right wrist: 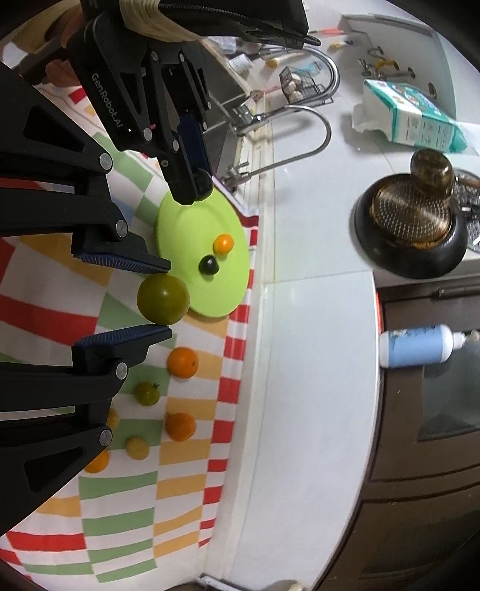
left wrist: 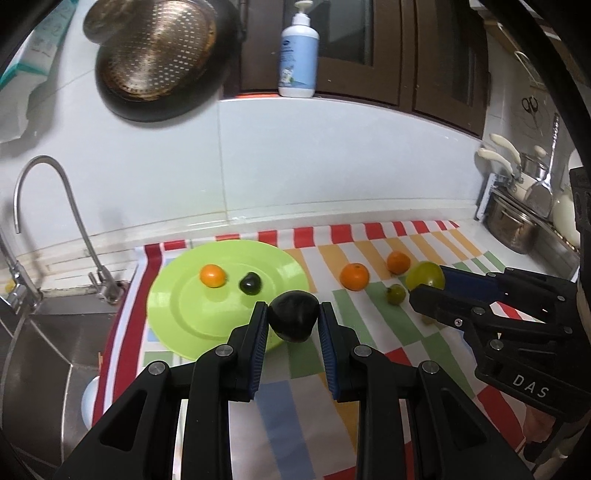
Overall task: Organize fruits
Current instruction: 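Carry the dark plum with the left gripper while the right carries the green fruit to the plate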
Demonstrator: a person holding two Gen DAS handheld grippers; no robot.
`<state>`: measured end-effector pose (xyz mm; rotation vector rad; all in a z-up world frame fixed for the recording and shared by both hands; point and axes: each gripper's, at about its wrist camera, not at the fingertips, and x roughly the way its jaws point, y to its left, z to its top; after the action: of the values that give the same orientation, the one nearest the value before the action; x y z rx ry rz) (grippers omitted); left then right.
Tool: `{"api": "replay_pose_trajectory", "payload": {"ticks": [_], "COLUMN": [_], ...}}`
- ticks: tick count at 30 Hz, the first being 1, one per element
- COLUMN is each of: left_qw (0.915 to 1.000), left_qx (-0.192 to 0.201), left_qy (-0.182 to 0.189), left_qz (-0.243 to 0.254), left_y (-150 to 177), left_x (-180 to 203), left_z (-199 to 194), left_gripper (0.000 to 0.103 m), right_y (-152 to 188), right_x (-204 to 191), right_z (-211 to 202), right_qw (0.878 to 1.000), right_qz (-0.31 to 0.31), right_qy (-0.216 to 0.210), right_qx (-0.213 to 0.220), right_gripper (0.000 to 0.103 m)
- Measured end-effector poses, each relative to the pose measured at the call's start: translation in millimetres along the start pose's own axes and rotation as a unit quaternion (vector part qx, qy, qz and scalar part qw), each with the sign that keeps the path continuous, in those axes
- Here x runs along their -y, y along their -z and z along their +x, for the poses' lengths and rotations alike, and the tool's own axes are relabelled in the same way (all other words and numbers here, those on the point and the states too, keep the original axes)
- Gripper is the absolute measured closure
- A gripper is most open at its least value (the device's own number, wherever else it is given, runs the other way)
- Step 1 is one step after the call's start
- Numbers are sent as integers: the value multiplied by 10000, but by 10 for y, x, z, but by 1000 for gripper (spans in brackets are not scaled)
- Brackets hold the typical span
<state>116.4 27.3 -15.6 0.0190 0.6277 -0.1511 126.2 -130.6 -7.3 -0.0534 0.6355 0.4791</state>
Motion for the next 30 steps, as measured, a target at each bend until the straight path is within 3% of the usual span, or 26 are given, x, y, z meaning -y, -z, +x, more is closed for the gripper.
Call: {"api": "replay_pose_trajectory", "payload": {"ticks": [16,30], "left_qw": [9985,9980], "left_qx": [296,174], "left_qy": [-440,-578], "left_qz": [-137,-195], "left_y": [-138,-170], "left_x": [-347,-628], "left_z": [-23,263], "left_gripper": [76,76], "right_y": [-342,-492], "right_x": [-307,-404], "right_z": [229,703], "right_qw": [9981,9976], "right_qz": [-371,-431], "right_qy": [-343,-534], "right_qx": [342,85], "right_gripper": [73,73]}}
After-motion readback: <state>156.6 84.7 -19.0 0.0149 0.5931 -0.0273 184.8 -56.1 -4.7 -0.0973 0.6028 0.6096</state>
